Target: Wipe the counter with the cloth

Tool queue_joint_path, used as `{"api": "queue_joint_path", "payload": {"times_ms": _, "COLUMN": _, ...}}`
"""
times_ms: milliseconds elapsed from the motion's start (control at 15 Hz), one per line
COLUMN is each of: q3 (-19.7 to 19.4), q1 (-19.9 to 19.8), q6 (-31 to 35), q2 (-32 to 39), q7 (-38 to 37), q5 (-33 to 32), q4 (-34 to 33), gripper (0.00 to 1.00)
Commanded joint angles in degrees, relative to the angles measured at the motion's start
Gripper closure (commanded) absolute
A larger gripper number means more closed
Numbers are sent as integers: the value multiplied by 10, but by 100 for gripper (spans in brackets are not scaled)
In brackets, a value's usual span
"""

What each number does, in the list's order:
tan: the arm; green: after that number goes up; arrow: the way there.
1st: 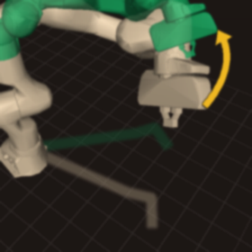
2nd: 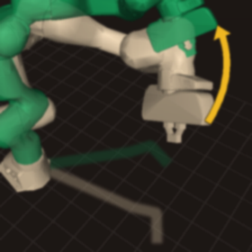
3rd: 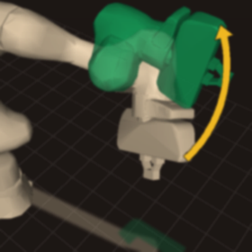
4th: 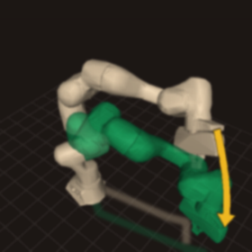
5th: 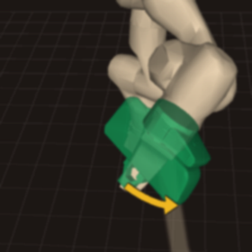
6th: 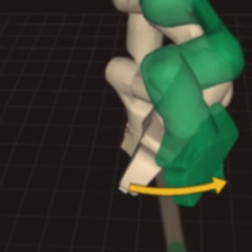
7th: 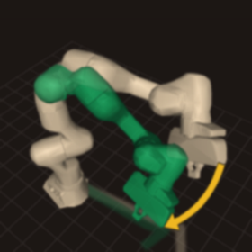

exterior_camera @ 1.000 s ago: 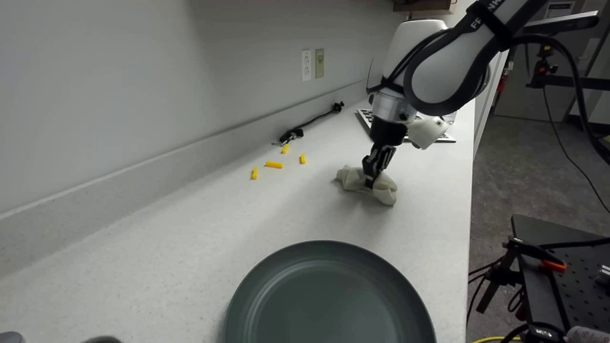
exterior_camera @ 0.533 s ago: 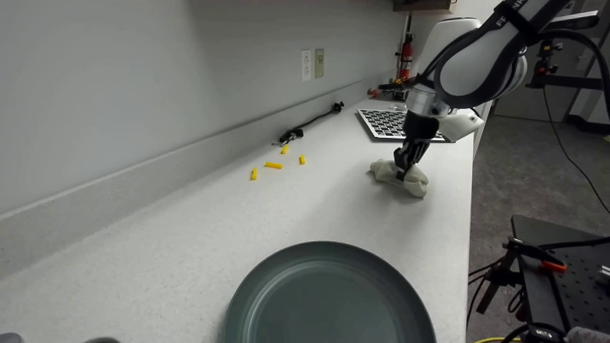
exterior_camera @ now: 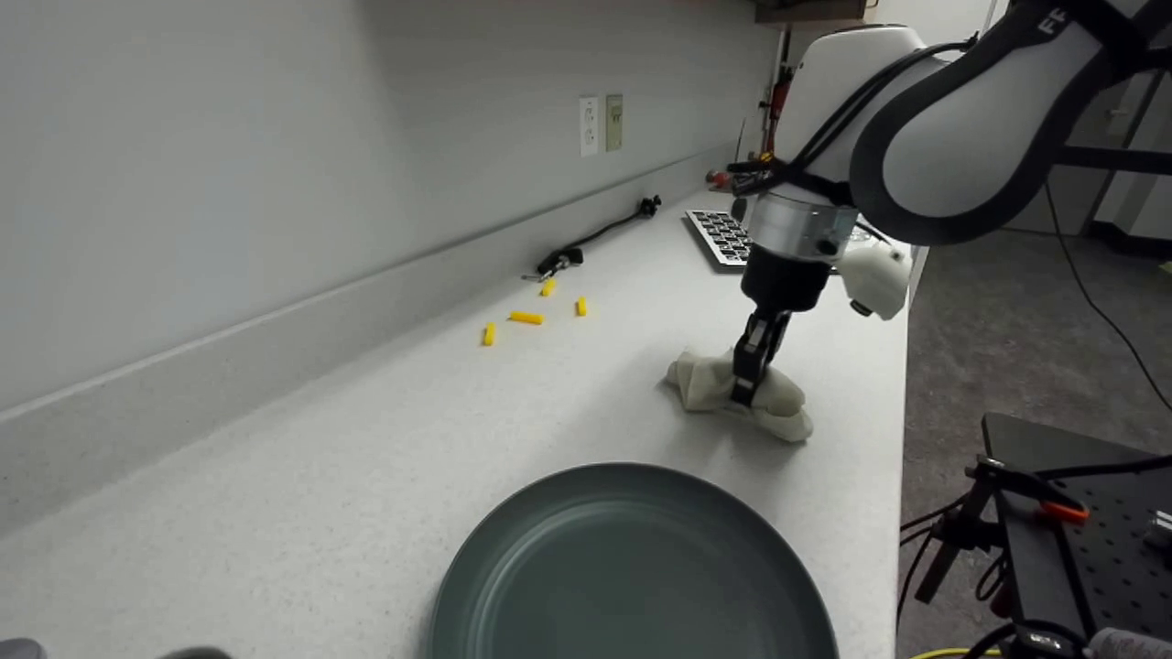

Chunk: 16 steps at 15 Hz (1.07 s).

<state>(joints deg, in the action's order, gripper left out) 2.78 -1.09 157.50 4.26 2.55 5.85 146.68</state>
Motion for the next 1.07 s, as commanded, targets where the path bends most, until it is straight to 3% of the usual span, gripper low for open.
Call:
{"api": "queue_joint_path", "payload": {"times_ms": 0, "q3": 44, "q1": 39, "q6": -1, "q2": -12, "q7": 46, "q5": 47, "q4": 7, "gripper": 97}}
{"api": "queue_joint_path", "payload": {"times_ms": 200, "q3": 61, "q1": 49, "q6": -10, "q2": -8, "q7": 70, "q5": 67, "q4": 3, "gripper": 97}}
{"api": "queue_joint_path", "payload": {"times_ms": 333, "q3": 51, "q1": 40, "q6": -11, "q2": -11, "q7": 80, "q5": 65, "q4": 10, "gripper": 97}}
{"api": "queue_joint_path", "payload": {"times_ms": 1000, "q3": -70, "q1": -39, "q6": -4, "q2": -51, "q7": 55, "q5": 20, "q4": 60, "gripper": 97}}
